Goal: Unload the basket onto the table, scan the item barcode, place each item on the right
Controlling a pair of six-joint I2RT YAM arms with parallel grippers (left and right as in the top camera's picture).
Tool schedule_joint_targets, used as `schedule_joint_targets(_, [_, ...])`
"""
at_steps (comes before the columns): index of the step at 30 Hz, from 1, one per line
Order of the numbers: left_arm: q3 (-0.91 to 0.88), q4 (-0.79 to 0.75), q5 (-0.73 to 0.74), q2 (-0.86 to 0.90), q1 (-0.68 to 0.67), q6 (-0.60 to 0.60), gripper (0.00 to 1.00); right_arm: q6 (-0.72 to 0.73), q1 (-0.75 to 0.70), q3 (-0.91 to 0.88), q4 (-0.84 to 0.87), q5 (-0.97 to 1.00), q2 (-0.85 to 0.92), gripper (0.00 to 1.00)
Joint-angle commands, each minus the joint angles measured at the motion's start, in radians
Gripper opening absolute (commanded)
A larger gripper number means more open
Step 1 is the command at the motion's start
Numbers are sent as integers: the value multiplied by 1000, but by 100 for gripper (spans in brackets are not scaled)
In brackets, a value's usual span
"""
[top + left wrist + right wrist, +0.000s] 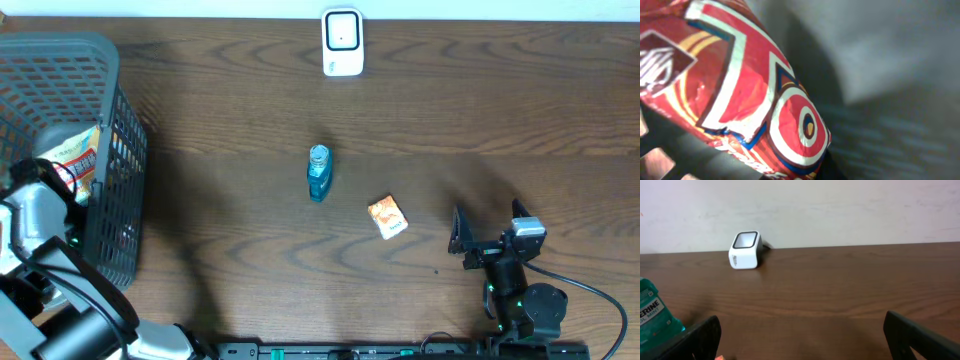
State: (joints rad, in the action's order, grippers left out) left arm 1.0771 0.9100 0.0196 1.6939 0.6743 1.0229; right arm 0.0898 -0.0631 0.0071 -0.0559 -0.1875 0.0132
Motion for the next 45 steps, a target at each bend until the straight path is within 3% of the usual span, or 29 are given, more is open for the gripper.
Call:
schedule_joint_targets(1, [106, 24, -3, -120, 3, -122, 7, -9, 4, -2, -4, -6, 0, 99])
schedule_joint_targets(7, [176, 25, 29, -334, 3, -139, 7, -9, 4, -2, -4, -6, 0, 99])
schedule_joint_targets(21, [179, -196, 468, -758, -40, -391, 7, -9, 4, -2, -4, -6, 0, 99])
schedule_joint_targets(37, [180, -161, 463, -839, -381, -569, 7, -9, 4, -2, -4, -6, 0, 99])
schedule_joint_targets(45, [179, -42, 262, -839, -524, -600, 7, -9, 4, -2, -4, -6, 0, 99])
